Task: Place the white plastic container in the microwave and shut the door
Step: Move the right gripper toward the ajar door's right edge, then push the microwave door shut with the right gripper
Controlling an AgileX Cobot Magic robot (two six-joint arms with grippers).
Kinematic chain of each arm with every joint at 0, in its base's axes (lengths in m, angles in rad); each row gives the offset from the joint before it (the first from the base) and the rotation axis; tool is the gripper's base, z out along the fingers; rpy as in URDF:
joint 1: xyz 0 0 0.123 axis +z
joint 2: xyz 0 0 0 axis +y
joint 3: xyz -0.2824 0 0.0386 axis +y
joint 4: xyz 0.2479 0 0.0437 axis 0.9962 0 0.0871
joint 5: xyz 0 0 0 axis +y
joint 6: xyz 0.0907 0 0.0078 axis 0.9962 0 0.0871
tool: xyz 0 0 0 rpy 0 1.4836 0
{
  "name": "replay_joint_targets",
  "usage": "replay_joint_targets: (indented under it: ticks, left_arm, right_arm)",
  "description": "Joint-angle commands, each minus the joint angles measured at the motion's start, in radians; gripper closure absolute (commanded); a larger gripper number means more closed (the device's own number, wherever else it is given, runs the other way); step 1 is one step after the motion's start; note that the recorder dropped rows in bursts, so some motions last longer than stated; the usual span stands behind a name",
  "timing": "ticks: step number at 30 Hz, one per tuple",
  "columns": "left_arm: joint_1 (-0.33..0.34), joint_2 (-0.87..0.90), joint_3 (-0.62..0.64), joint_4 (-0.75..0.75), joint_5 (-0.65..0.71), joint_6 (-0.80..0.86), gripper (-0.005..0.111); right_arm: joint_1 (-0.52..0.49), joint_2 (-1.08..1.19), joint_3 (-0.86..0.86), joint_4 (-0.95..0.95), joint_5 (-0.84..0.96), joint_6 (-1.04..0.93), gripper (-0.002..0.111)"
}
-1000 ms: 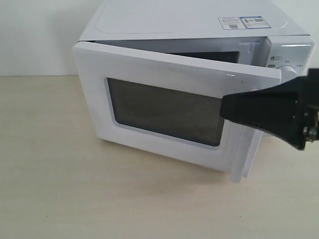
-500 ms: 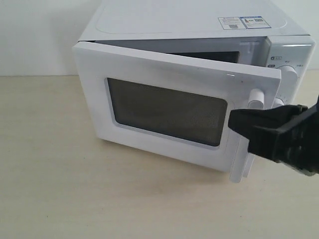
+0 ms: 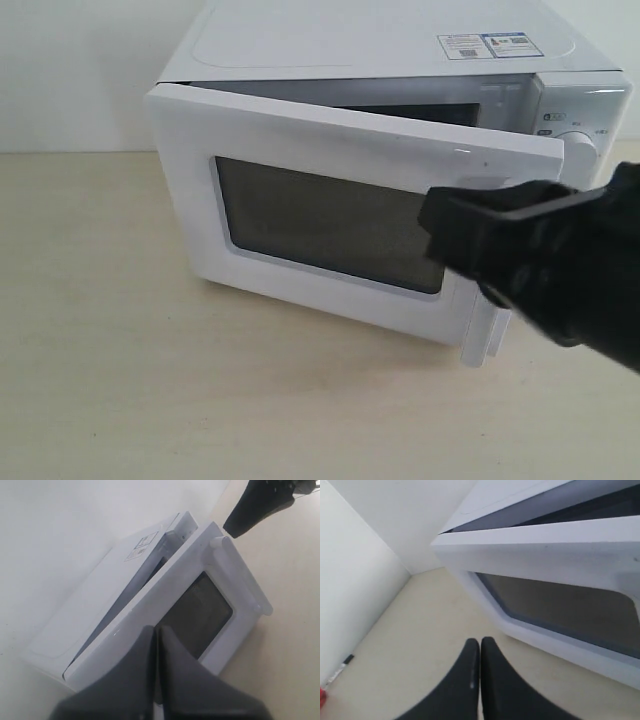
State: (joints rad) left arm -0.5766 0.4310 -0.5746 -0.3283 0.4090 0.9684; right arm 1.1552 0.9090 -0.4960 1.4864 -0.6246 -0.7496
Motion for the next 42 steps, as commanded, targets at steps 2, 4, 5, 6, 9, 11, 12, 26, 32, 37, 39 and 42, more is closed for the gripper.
replay_joint_targets:
  ticks: [2, 4, 5, 6, 9, 11, 12, 26, 32, 37, 39, 42]
  left_arm:
    - [-0.004, -0.003, 0.005, -0.004, -0.002, -0.013, 0.103]
    - [-0.004, -0.003, 0.005, -0.004, 0.018, -0.013, 0.103]
    - [-0.004, -0.003, 0.005, -0.004, 0.025, -0.013, 0.103]
    - [-0.004, -0.003, 0.005, -0.004, 0.041, -0.013, 0.103]
    - [-0.004, -0.003, 0.005, -0.004, 0.044, -0.013, 0.103]
    - [-0.004, -0.003, 0.005, -0.004, 0.035, -0.013, 0.103]
    - [-0.004, -0.003, 0.005, -0.004, 0.035, -0.013, 0.103]
    - [-0.004, -0.003, 0.005, -0.022, 0.04, -0.013, 0.103]
    - [-0.004, -0.003, 0.005, -0.022, 0.028, -0.013, 0.103]
    - [-0.004, -0.003, 0.005, -0.022, 0.028, -0.013, 0.103]
    - [-0.004, -0.003, 0.005, -0.022, 0.028, -0.013, 0.103]
    - [-0.004, -0.003, 0.005, -0.022, 0.028, -0.013, 0.103]
  right_arm:
    - [0.275, 0.294, -0.005, -0.162, -0.487, 0.179, 0.108]
    - [0.343, 0.45, -0.005, -0.177, -0.596, 0.232, 0.108]
    - [0.336, 0.481, -0.005, -0.184, -0.596, 0.245, 0.108]
    - [0.31, 0.538, -0.005, -0.171, -0.596, 0.303, 0.108]
    - [0.267, 0.579, -0.005, -0.165, -0.596, 0.334, 0.108]
    - [0.235, 0.579, -0.005, -0.198, -0.596, 0.334, 0.108]
    - [0.215, 0.579, -0.005, -0.207, -0.596, 0.336, 0.108]
    - [-0.07, 0.579, -0.005, -0.262, -0.596, 0.376, 0.108]
    - [-0.141, 0.579, -0.005, -0.29, -0.596, 0.388, 0.108]
    - [-0.201, 0.579, -0.005, -0.296, -0.596, 0.389, 0.108]
    - [-0.218, 0.579, -0.005, -0.325, -0.596, 0.389, 0.108]
    - [-0.221, 0.579, -0.005, -0.389, -0.596, 0.389, 0.108]
